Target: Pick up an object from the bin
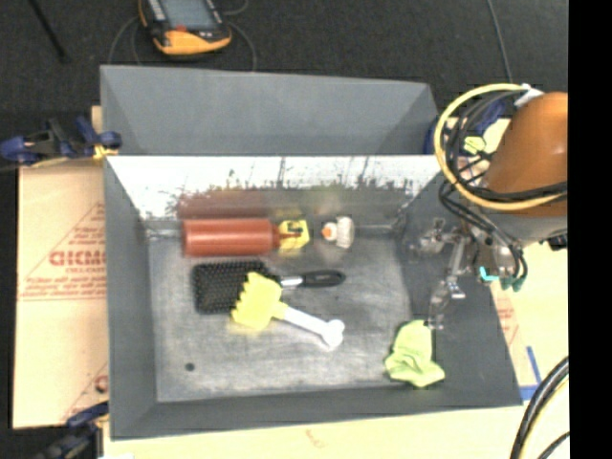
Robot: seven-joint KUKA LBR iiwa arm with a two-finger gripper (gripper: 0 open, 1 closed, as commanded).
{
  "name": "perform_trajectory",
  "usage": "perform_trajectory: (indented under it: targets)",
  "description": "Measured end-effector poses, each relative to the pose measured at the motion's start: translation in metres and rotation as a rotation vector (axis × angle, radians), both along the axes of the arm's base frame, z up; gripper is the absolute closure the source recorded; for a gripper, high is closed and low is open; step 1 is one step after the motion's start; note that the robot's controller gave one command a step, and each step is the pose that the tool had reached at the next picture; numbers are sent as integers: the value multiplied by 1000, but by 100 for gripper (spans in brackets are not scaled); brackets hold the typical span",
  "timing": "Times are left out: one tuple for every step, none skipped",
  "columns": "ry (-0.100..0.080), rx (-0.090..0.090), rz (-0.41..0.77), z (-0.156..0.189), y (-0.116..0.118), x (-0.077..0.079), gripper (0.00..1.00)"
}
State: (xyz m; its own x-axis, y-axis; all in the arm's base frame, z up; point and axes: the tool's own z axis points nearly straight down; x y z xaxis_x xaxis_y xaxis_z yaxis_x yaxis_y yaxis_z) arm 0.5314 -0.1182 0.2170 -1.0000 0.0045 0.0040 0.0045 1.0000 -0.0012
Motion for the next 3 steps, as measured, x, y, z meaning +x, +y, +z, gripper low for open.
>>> perform_trajectory:
  targets:
    - [-8, -1, 3, 4, 0, 2, 0]
    - [-13, -3, 68, -29, 9, -10, 0]
    - [-7, 1, 117, -46, 12, -21, 0]
